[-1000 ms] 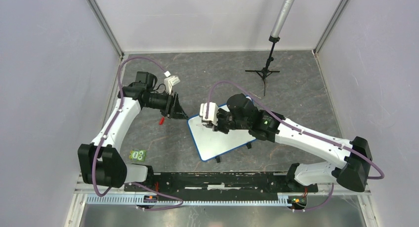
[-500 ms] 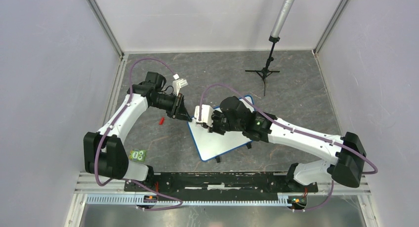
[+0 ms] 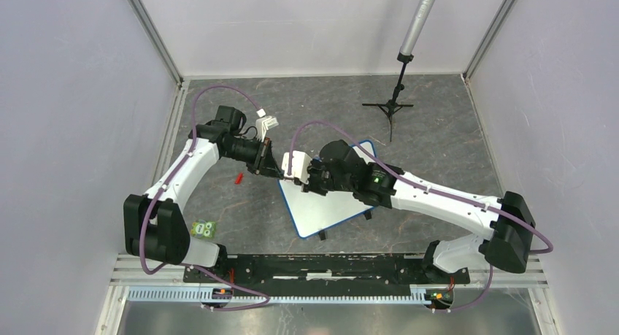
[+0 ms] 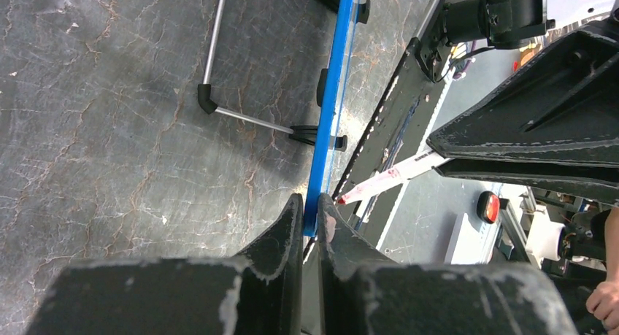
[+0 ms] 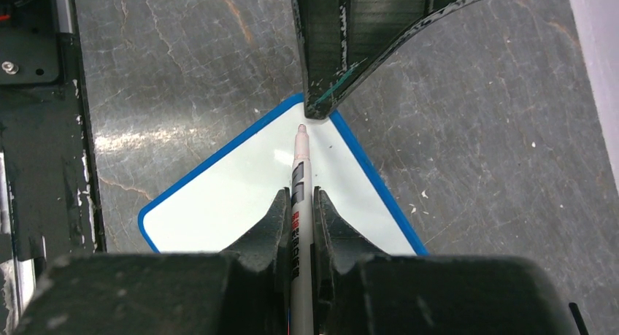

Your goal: Write a sentence on the whiteboard

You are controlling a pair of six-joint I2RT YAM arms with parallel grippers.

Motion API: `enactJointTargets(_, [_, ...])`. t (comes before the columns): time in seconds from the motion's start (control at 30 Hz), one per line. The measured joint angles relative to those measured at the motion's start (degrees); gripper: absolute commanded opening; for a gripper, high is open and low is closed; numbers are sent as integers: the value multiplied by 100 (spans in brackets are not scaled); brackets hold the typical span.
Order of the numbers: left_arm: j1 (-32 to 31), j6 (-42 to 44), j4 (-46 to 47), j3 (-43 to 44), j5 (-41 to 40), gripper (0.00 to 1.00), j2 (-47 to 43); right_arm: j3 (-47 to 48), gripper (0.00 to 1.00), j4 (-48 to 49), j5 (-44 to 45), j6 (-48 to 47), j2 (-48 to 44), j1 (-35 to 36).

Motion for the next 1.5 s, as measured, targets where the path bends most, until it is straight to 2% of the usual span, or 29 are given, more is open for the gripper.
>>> enactJointTargets(0.3, [-24,0,9,2,-2,3,0,131,0,11,168,2,144,0])
enactJointTargets(0.9, [-37,0,35,9,-125,2,0,129,0,-59,358,-13,256,105])
enactJointTargets(1.5, [-59,2,44,9,-136,3,0,-321,0,-258,354,-17,179,487])
